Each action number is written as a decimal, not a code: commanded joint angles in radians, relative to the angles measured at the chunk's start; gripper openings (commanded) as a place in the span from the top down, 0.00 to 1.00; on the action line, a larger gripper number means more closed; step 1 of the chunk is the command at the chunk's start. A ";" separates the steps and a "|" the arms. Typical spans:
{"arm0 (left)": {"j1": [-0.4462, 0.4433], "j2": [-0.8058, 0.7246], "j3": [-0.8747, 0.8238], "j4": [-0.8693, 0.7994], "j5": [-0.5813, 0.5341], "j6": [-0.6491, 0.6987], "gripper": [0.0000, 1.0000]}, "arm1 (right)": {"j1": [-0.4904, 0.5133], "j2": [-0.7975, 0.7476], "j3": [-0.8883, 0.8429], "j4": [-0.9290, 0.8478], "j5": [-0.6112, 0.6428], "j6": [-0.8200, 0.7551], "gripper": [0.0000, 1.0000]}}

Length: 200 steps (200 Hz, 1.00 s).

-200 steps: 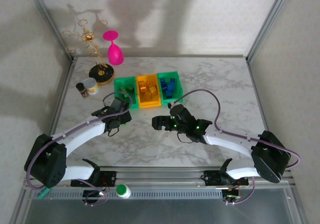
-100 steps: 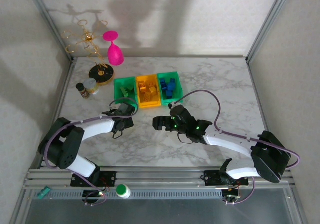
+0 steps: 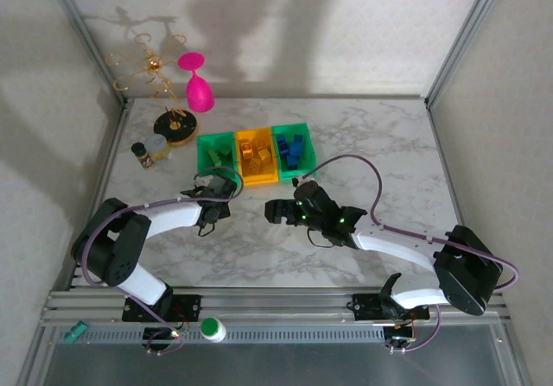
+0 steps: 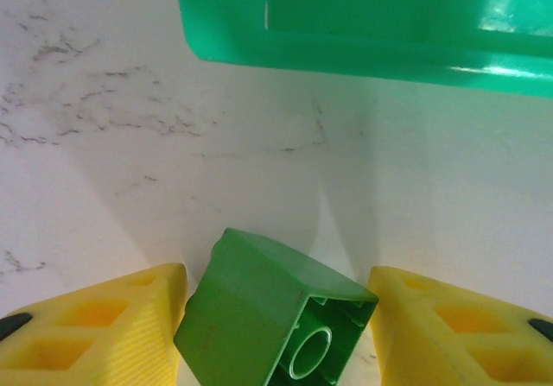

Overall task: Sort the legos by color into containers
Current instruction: Pick up the lego from the middle-left of the table.

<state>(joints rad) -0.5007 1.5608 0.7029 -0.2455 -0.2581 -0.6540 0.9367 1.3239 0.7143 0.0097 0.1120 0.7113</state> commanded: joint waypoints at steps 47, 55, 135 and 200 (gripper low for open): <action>-0.001 -0.029 0.034 -0.039 -0.034 0.002 0.48 | 0.007 -0.028 -0.001 -0.020 0.032 0.003 0.01; -0.001 -0.048 0.043 -0.053 -0.040 0.003 0.48 | 0.008 -0.031 -0.003 -0.020 0.037 0.003 0.01; 0.022 -0.040 0.345 -0.196 -0.101 0.076 0.47 | -0.035 -0.051 0.029 -0.011 0.022 -0.013 0.01; 0.104 0.206 0.570 -0.164 -0.093 0.117 0.46 | -0.077 -0.092 0.017 -0.028 0.008 -0.013 0.01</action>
<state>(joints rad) -0.4229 1.6863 1.2022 -0.3912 -0.3252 -0.5724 0.8719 1.2598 0.7185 0.0025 0.1272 0.7097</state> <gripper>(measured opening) 0.535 0.986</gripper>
